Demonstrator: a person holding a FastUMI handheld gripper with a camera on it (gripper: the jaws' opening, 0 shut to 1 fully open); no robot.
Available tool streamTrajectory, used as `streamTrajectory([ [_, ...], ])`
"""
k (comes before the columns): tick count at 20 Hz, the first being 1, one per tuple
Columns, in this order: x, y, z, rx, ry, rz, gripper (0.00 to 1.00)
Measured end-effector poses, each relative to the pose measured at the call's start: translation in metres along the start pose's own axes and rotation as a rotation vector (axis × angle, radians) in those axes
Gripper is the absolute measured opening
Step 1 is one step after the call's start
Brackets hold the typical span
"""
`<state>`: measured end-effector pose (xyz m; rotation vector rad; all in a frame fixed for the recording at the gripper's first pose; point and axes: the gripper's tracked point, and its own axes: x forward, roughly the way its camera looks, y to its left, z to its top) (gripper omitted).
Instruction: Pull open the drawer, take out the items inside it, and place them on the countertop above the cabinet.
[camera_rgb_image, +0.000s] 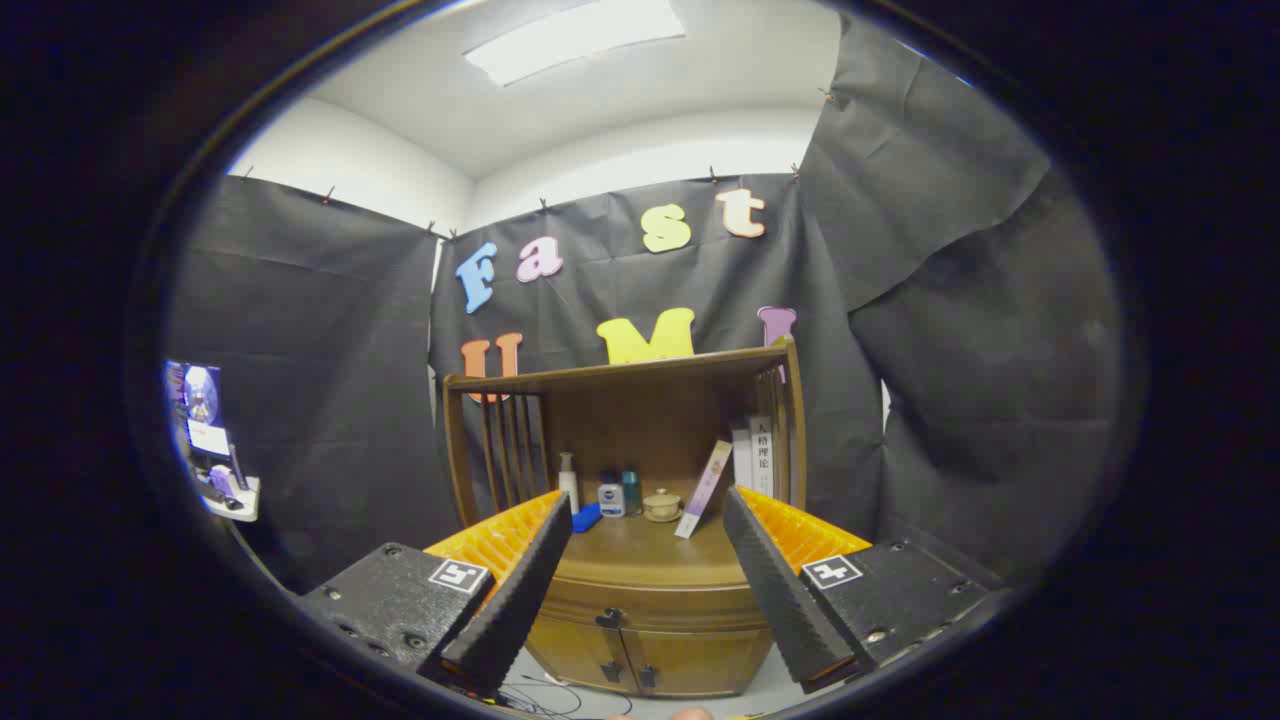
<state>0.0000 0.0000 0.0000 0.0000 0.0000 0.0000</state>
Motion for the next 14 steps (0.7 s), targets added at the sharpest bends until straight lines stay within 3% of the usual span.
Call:
streamTrajectory([
  [14, 0.018, 0.045, -0.038, 0.023, -0.042, -0.017, 0.99],
])
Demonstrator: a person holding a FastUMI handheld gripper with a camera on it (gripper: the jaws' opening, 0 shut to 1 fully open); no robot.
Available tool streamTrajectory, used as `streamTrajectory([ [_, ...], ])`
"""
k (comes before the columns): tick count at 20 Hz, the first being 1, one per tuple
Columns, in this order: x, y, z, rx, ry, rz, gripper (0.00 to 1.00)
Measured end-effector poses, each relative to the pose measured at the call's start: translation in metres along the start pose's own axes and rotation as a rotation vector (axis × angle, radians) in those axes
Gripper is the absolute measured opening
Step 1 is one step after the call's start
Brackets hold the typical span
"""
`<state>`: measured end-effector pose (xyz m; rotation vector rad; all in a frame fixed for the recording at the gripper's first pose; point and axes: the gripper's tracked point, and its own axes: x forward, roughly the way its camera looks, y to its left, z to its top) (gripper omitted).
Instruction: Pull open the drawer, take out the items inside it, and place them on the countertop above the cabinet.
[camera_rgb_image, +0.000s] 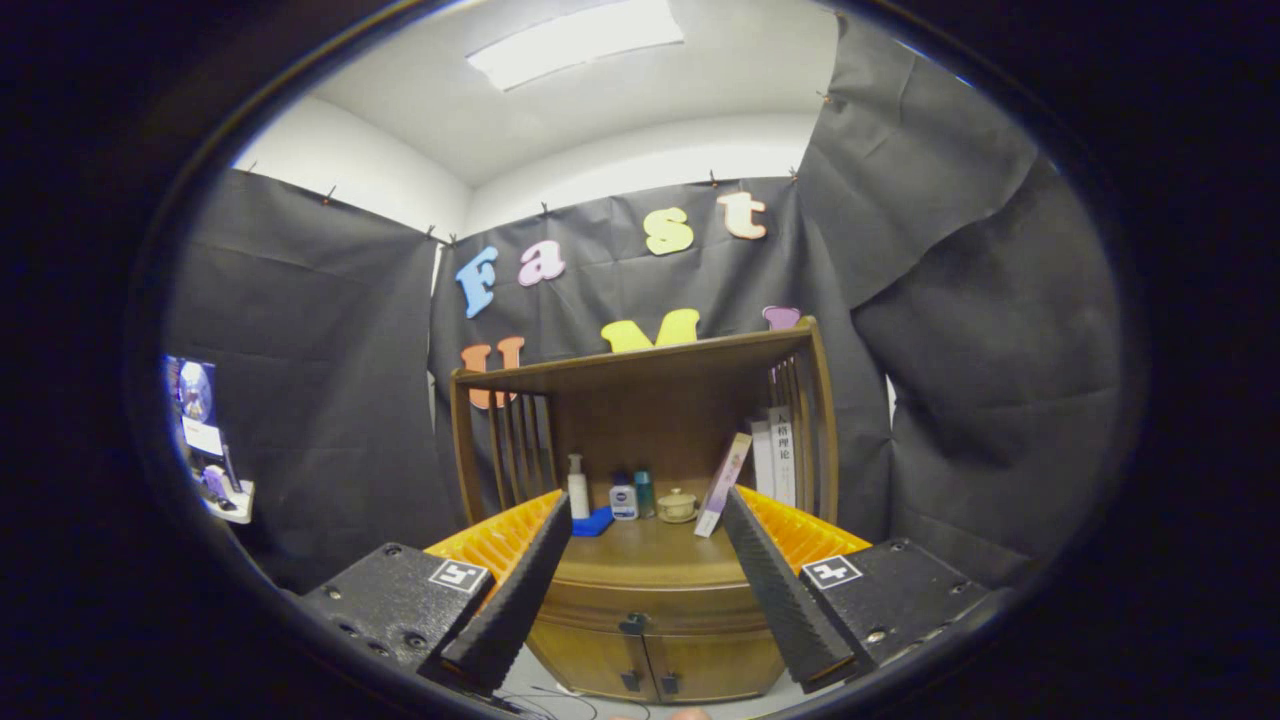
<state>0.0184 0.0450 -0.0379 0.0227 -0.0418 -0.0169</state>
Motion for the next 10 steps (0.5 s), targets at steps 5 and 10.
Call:
streamTrajectory([
  [5, 0.01, 0.012, -0.018, -0.018, -0.002, -0.004, 0.99],
  [10, 0.036, 0.011, -0.075, 0.023, 0.066, -0.006, 0.99],
])
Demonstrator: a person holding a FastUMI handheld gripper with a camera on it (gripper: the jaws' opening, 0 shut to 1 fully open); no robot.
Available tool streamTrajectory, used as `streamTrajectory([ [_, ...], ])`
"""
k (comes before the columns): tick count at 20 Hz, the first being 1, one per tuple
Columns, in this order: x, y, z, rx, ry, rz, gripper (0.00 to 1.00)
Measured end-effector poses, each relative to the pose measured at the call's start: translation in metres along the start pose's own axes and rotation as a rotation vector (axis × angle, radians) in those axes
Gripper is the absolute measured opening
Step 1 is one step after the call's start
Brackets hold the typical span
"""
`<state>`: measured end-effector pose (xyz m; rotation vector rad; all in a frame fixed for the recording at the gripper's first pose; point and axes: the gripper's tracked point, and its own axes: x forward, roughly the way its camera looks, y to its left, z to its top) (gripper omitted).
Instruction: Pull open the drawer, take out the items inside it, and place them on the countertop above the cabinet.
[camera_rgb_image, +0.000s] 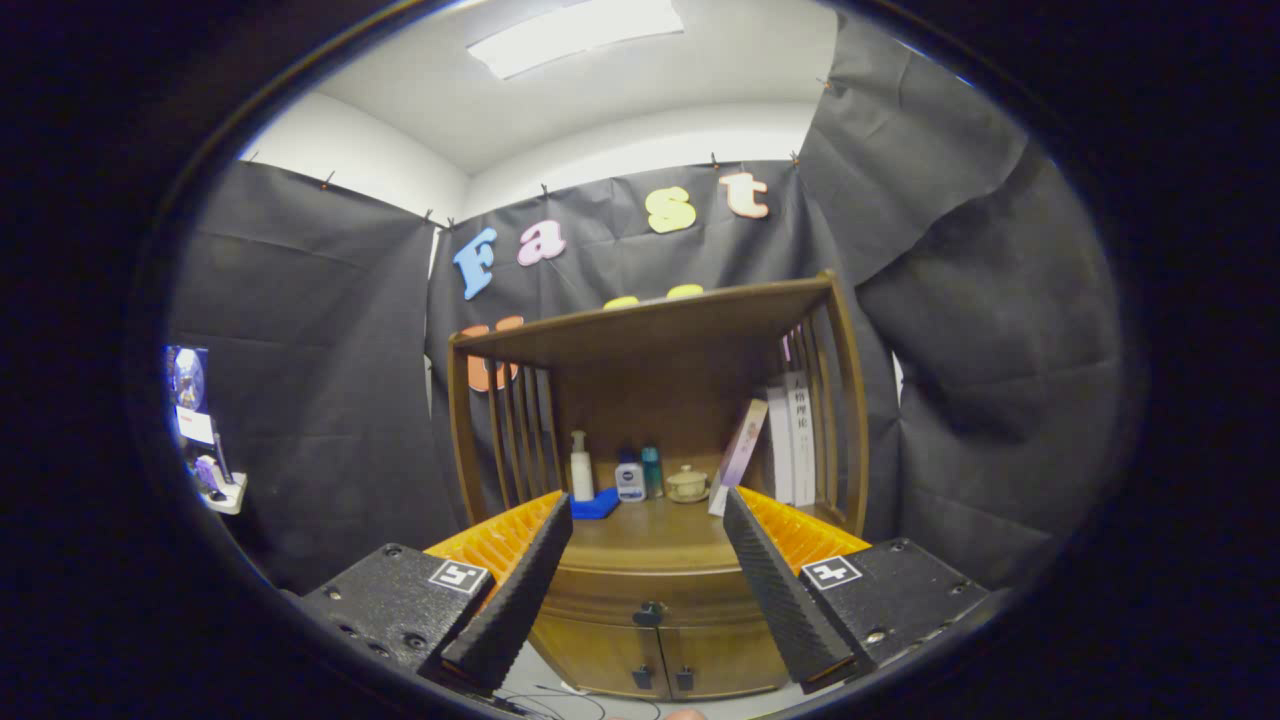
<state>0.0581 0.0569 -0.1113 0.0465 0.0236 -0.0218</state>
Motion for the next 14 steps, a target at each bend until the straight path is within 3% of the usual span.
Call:
streamTrajectory([
  [5, 0.031, -0.013, -0.059, 0.037, 0.104, -0.03, 0.99],
  [14, 0.086, -0.021, -0.179, -0.027, 0.304, -0.068, 0.99],
])
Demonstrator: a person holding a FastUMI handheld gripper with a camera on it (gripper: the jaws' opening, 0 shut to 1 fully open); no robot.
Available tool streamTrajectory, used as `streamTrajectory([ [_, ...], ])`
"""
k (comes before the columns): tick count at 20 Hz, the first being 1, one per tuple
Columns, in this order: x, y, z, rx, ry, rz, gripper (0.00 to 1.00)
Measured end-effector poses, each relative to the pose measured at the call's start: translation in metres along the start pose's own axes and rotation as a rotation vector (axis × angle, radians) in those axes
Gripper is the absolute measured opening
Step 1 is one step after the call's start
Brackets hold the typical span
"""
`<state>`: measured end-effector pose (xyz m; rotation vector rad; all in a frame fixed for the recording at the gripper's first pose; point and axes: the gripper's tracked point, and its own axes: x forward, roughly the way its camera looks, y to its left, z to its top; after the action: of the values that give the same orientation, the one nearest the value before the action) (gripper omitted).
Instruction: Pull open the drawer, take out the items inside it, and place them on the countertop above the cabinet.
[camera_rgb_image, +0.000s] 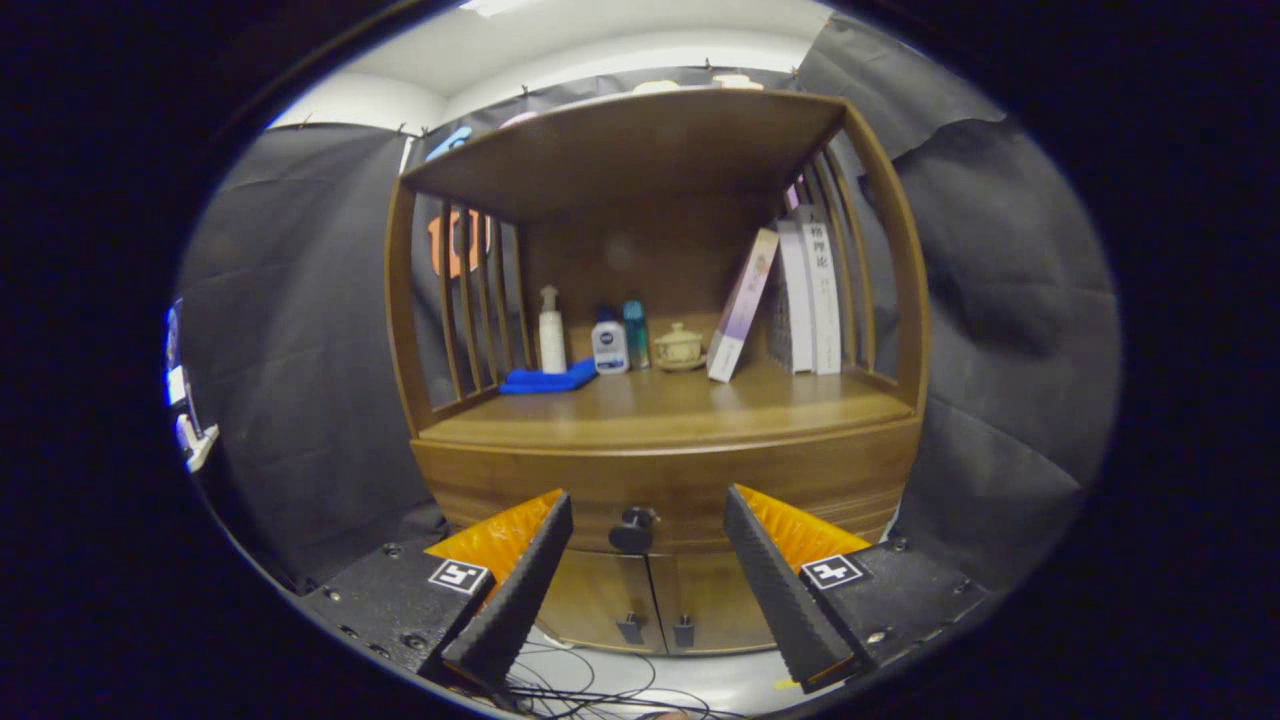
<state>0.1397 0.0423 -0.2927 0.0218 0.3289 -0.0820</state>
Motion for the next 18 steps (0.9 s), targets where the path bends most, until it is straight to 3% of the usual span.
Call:
streamTrajectory([
  [9, 0.087, 0.001, -0.05, -0.025, 0.125, -0.082, 0.89],
  [15, 0.108, 0.005, -0.055, -0.022, 0.111, -0.114, 0.61],
  [18, 0.107, 0.008, -0.06, 0.048, 0.12, -0.127, 0.54],
])
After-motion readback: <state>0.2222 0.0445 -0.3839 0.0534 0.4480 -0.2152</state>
